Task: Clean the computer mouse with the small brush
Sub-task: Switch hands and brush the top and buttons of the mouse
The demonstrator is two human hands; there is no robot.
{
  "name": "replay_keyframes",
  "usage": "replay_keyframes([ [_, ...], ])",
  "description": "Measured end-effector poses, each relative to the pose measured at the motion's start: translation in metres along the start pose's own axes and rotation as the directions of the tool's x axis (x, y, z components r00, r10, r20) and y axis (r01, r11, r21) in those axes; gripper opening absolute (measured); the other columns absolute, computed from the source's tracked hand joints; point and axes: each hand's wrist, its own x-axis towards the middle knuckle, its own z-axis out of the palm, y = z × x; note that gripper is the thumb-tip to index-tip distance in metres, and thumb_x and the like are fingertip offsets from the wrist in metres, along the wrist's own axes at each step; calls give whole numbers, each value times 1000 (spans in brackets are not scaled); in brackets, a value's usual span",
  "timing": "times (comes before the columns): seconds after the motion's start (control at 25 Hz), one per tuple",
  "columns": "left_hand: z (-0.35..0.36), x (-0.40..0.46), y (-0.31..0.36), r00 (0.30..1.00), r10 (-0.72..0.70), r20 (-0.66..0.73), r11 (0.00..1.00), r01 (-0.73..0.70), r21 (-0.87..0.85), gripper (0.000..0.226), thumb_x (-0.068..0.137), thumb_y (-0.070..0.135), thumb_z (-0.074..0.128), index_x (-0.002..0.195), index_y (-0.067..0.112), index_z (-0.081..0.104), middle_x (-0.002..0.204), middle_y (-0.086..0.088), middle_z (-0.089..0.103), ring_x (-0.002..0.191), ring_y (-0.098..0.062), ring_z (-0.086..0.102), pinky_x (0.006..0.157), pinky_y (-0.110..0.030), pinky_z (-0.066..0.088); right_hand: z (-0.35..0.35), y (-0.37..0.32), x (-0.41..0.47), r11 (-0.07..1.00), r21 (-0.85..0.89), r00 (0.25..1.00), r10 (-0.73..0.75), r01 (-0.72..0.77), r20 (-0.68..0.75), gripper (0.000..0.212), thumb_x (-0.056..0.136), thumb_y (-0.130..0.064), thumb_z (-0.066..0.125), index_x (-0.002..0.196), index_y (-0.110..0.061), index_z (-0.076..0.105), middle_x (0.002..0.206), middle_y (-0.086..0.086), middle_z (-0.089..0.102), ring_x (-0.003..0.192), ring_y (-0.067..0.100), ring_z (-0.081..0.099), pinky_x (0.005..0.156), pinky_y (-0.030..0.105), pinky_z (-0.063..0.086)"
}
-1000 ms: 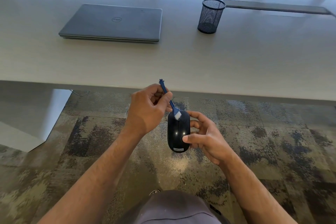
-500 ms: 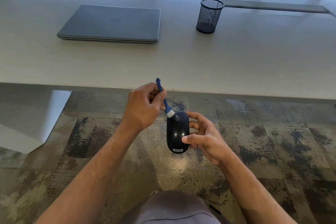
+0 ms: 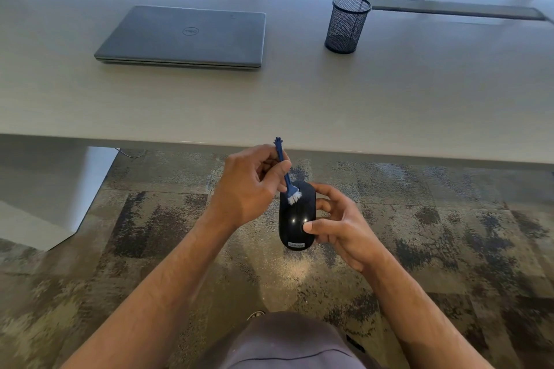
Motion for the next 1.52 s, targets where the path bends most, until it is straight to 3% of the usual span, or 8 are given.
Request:
replay_keyframes([
  [0.32, -7, 3, 8, 993, -12, -115, 992, -3, -129, 11, 94, 16, 67, 90, 27, 65, 75, 2, 73, 63, -10, 73, 61, -21, 58, 1, 3, 1, 1000, 22, 1000, -1, 1, 8, 72, 57, -8, 84, 124, -24, 65, 104, 12, 69, 90, 40, 63, 80, 57, 41],
  [0.52, 5, 4, 5, 992, -7, -124, 999, 1, -47, 14, 95, 19, 67, 89, 31, 62, 78, 5, 72, 63, -3, 72, 61, -15, 56, 3, -1, 0, 1000, 9, 1000, 18, -18, 22, 74, 57, -10, 85, 126, -23, 62, 101, 8, 70, 85, 29, 71, 64, 39, 57],
  [0.72, -3, 4, -4, 990, -34, -137, 999, 39, 34, 19, 95, 16, 67, 86, 32, 61, 76, 7, 71, 62, 0, 71, 59, -12, 54, -4, 2, -3, 1000, -5, 1000, -4, 4, 0, 75, 56, -10, 85, 126, -23, 62, 103, 8, 72, 88, 36, 70, 83, 67, 48],
  [0.8, -4, 4, -3, 990, -1, -144, 1000, 0, -11, 12, 94, 16, 68, 90, 27, 64, 79, 5, 71, 64, -3, 72, 61, -14, 56, -3, 2, -3, 1000, -2, 1000, 1, -1, 9, 74, 56, -10, 85, 125, -24, 63, 102, 7, 72, 86, 35, 70, 83, 65, 45],
  [0.96, -1, 5, -2, 990, 138, 3, 990, -138, -33, 7, 94, 12, 67, 98, 18, 67, 86, 4, 70, 67, -9, 72, 66, -24, 61, -1, 1, -2, 1000, -6, 1000, 12, -12, 24, 73, 57, -10, 85, 126, -24, 63, 102, 8, 71, 86, 34, 68, 77, 55, 45],
  [1.2, -16, 12, -9, 974, 219, 53, 975, -216, -54, 12, 95, 8, 64, 101, 17, 68, 93, 11, 65, 76, -13, 71, 73, -29, 61, -6, 2, -3, 998, 58, 1000, 5, -7, 29, 73, 62, 3, 79, 131, -14, 59, 110, 20, 65, 93, 46, 54, 85, 60, 33],
  [1.4, -16, 10, -10, 933, 286, 218, 958, -270, -102, 11, 95, 22, 60, 103, 22, 68, 96, 8, 66, 85, -18, 69, 78, -34, 59, -3, -1, -3, 999, 46, 998, 11, -14, 58, 72, 66, 5, 76, 133, -14, 57, 115, 23, 64, 88, 38, 65, 77, 49, 50],
  [1.52, -18, 15, -16, 920, 294, 257, 956, -282, -85, 10, 96, 18, 61, 102, 17, 69, 97, 5, 65, 88, -19, 68, 80, -38, 59, -4, -1, -5, 998, 59, 997, 19, -24, 74, 70, 67, 6, 75, 132, -13, 57, 112, 23, 63, 83, 37, 62, 70, 40, 48],
])
